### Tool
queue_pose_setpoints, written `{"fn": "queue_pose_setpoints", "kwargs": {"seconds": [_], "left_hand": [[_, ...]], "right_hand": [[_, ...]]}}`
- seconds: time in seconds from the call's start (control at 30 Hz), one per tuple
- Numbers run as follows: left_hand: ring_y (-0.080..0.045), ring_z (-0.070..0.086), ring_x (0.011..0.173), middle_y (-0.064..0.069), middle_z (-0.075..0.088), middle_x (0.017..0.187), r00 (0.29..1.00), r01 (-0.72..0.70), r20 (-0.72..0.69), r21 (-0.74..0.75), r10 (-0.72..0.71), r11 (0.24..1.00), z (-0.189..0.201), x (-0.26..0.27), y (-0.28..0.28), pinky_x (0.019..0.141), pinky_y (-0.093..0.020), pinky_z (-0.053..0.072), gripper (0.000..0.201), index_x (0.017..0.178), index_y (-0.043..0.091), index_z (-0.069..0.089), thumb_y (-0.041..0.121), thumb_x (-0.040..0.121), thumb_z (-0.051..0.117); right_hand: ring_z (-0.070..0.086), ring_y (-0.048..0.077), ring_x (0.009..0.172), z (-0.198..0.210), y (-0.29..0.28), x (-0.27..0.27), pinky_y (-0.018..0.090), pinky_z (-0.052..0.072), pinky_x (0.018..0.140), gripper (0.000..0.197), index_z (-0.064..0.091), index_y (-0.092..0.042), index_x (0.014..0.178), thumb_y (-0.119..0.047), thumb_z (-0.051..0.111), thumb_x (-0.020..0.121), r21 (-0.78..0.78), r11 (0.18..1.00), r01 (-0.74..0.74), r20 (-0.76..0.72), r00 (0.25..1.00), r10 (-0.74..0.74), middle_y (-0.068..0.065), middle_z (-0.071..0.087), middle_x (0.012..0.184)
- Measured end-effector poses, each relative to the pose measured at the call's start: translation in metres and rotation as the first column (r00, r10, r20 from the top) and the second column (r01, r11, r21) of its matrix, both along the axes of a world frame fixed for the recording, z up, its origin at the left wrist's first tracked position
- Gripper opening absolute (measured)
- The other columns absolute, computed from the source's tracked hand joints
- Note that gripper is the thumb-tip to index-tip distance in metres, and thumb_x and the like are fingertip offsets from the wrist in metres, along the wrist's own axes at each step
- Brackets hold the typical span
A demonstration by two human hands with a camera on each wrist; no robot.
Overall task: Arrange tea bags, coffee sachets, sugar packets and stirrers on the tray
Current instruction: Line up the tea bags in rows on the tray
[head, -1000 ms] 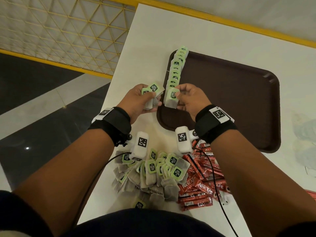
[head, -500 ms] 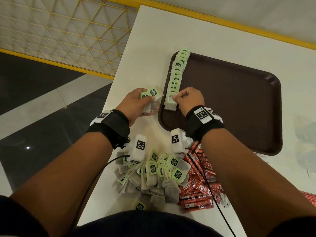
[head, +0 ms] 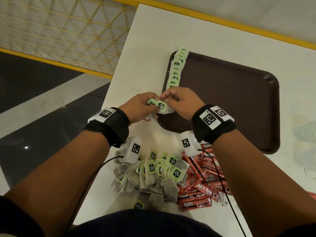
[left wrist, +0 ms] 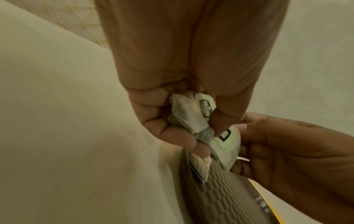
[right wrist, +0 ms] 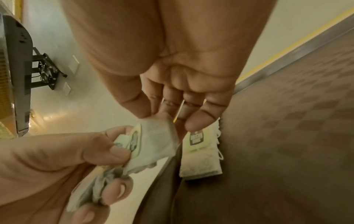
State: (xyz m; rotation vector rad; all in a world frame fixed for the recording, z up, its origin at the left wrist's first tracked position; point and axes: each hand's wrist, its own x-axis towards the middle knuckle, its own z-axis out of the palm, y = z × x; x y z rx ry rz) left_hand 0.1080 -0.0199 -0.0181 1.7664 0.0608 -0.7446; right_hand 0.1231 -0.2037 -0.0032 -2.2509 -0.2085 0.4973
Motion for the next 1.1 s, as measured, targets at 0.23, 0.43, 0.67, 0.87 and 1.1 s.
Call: {"fn": "queue_pose_setpoints", "kwargs": {"seconds": [0.23, 0.43, 0.67, 0.87, 1.1], "left_hand": [[-0.005, 0.069, 0.068, -0.006, 0.072, 0.089, 0.996, -0.07, 0.06, 0.0, 0.069, 0.998, -0.002, 0.004, -0.001, 0.062, -0.023, 0.057, 0.02, 0.108, 0.013, 0.058, 0.005, 0.091, 0.064], [-0.007, 0.07, 0.071, -0.011, 0.072, 0.095, 0.993, -0.103, 0.049, -0.01, 0.104, 0.995, -0.006, 0.004, 0.0, 0.063, -0.025, 0.058, 0.023, 0.113, 0.009, 0.058, 0.009, 0.091, 0.066], [-0.018, 0.071, 0.079, -0.013, 0.073, 0.092, 0.987, -0.142, 0.076, -0.017, 0.143, 0.99, -0.007, 0.002, -0.003, 0.063, -0.027, 0.057, 0.019, 0.104, 0.013, 0.06, 0.019, 0.089, 0.071], [-0.022, 0.069, 0.084, -0.018, 0.071, 0.099, 0.98, -0.184, 0.074, 0.01, 0.182, 0.983, -0.008, 0.005, 0.006, 0.066, -0.028, 0.058, 0.021, 0.107, 0.012, 0.058, 0.021, 0.091, 0.068], [-0.017, 0.066, 0.081, -0.011, 0.07, 0.097, 0.97, -0.236, 0.059, 0.01, 0.235, 0.972, -0.01, 0.003, 0.015, 0.07, -0.03, 0.056, 0.017, 0.103, 0.02, 0.056, 0.021, 0.091, 0.068]], "right_hand": [[0.059, 0.007, 0.072, -0.007, -0.014, -0.004, 0.023, 0.047, 0.072, 0.009, 0.069, -0.022, 0.087, -0.023, 0.076, 0.082, -0.106, 0.994, 0.011, -0.028, 0.999, -0.014, -0.003, 0.069, 0.083], [0.066, 0.012, 0.068, -0.019, -0.018, -0.014, 0.028, 0.055, 0.074, 0.008, 0.07, -0.018, 0.086, -0.021, 0.076, 0.082, -0.077, 0.993, 0.089, -0.078, 0.992, -0.095, 0.001, 0.072, 0.079], [0.063, 0.015, 0.072, -0.022, -0.011, -0.018, 0.029, 0.053, 0.071, 0.012, 0.069, -0.012, 0.089, -0.02, 0.075, 0.082, -0.011, 0.988, 0.154, -0.03, 0.988, -0.154, 0.004, 0.07, 0.081], [0.067, 0.018, 0.072, -0.03, -0.018, -0.02, 0.028, 0.057, 0.066, 0.007, 0.067, -0.009, 0.091, -0.013, 0.07, 0.087, 0.02, 0.945, 0.327, -0.154, 0.935, -0.32, 0.013, 0.072, 0.089], [0.067, 0.013, 0.071, -0.033, -0.015, -0.016, 0.019, 0.057, 0.063, 0.013, 0.063, -0.004, 0.105, -0.004, 0.061, 0.092, 0.086, 0.876, 0.475, -0.347, 0.839, -0.42, 0.017, 0.071, 0.094]]}}
